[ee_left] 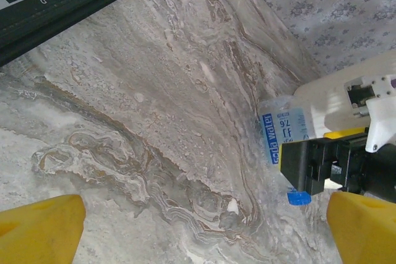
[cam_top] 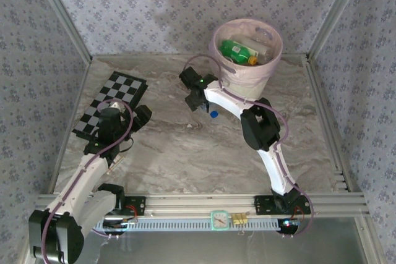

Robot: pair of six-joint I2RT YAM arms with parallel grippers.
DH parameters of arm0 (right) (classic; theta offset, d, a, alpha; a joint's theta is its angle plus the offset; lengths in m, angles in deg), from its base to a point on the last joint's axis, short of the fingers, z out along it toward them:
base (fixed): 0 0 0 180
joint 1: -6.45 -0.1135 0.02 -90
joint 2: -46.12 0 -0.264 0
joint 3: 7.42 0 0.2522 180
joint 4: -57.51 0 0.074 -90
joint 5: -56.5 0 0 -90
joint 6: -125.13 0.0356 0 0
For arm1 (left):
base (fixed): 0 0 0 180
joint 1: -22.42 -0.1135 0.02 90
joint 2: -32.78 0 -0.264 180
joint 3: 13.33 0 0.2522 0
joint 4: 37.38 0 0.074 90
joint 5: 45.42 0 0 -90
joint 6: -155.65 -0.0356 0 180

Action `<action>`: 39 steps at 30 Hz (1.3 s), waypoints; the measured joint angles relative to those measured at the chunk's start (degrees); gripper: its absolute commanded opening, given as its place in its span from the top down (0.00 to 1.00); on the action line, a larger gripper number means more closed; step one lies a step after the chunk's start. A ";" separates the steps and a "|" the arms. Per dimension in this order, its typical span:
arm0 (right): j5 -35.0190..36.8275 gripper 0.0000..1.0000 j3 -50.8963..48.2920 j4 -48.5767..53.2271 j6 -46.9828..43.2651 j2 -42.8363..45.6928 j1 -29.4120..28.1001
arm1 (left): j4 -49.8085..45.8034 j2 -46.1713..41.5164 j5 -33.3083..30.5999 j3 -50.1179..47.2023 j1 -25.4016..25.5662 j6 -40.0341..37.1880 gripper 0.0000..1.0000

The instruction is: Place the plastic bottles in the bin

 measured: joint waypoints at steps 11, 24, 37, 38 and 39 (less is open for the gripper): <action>-2.47 0.21 -0.02 -0.96 1.33 -3.67 0.28 | -0.07 -1.90 0.00 -0.85 0.00 0.04 0.00; -4.26 0.51 -0.02 -2.10 1.68 -3.65 0.48 | -0.13 -2.08 0.00 -1.36 0.00 0.20 0.00; -8.55 0.56 -5.18 -5.99 -0.50 3.30 -1.11 | -0.70 -3.48 -0.07 -1.40 0.00 0.20 0.00; -9.22 0.56 -5.73 -6.58 -1.01 5.01 -1.53 | -0.79 -3.54 -0.07 -1.40 0.00 0.20 0.00; -9.99 0.56 -6.21 -7.41 -1.64 6.80 -1.95 | -0.85 -3.56 -0.09 -1.40 0.00 0.20 0.00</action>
